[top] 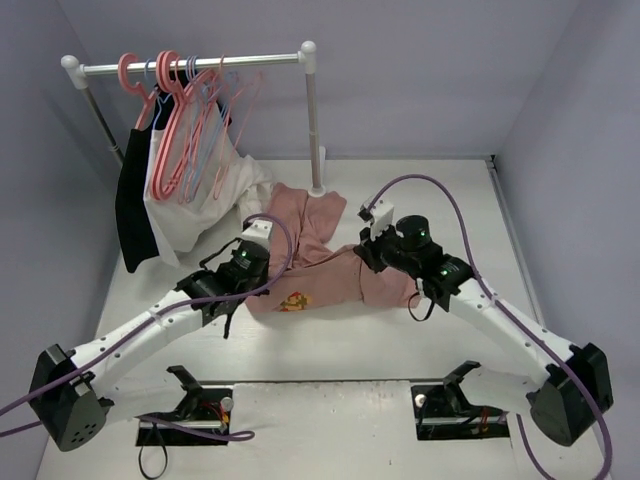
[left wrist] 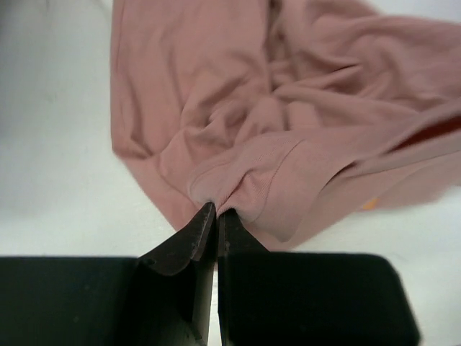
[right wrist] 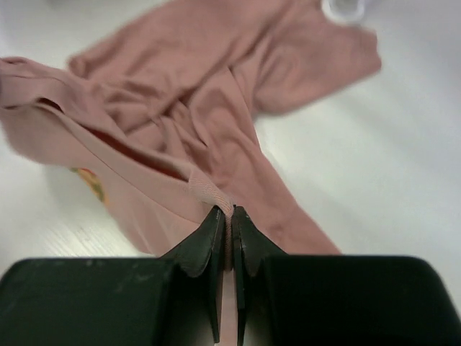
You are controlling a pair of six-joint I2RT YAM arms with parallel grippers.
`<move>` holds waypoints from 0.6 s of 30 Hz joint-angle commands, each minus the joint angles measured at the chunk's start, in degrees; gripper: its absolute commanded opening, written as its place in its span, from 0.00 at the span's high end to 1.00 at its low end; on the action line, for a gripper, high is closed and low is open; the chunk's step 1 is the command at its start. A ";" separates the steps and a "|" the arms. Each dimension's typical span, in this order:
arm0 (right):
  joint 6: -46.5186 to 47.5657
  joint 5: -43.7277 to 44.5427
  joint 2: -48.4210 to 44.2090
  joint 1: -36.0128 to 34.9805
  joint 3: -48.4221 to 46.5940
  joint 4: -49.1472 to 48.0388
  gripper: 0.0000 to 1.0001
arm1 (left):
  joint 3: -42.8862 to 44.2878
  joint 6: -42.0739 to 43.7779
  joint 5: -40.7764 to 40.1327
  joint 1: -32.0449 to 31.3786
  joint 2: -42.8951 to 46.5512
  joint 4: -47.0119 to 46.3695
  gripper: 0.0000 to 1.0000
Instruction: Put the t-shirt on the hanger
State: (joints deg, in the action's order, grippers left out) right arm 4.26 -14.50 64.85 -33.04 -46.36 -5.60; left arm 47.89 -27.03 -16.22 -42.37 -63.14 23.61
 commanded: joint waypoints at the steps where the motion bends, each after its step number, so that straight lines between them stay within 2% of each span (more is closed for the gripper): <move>1: -7.25 10.68 5.23 0.18 3.27 -7.63 1.00 | -4.00 -11.79 -9.23 0.26 1.01 -13.67 1.00; 6: -11.18 12.66 10.82 0.43 4.51 -8.47 1.00 | -4.78 -12.75 -9.98 1.34 -3.58 -15.34 1.00; 7: -10.88 11.54 12.15 0.43 4.13 -8.45 0.97 | -4.03 -12.22 -8.91 1.59 -5.08 -15.20 0.94; 9: -11.55 9.16 13.19 0.34 2.52 -7.71 0.78 | -0.40 -10.49 -7.30 1.59 -6.00 -13.00 0.81; 11: -12.30 7.47 12.84 0.21 1.87 -7.17 0.47 | 4.25 -7.85 -5.83 1.52 -5.20 -9.34 0.62; 12: -12.52 6.91 12.28 0.14 1.61 -6.93 0.36 | 7.00 -6.34 -5.63 1.50 -4.59 -7.09 0.54; 13: -12.52 6.63 11.48 0.09 1.40 -6.66 0.30 | 9.92 -4.77 -5.89 1.50 -3.94 -4.66 0.49; 14: -12.52 6.38 10.48 0.08 1.16 -6.26 0.27 | 13.92 -3.50 -6.91 1.50 -3.58 -1.15 0.47; 18: -12.52 6.50 6.11 0.08 -0.10 -4.34 0.24 | 31.05 3.32 -11.84 1.59 -5.05 12.13 0.46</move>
State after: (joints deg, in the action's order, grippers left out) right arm -7.44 -7.26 76.92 -32.99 -42.43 -8.81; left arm 63.70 -31.19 -22.45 -41.01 -70.19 26.41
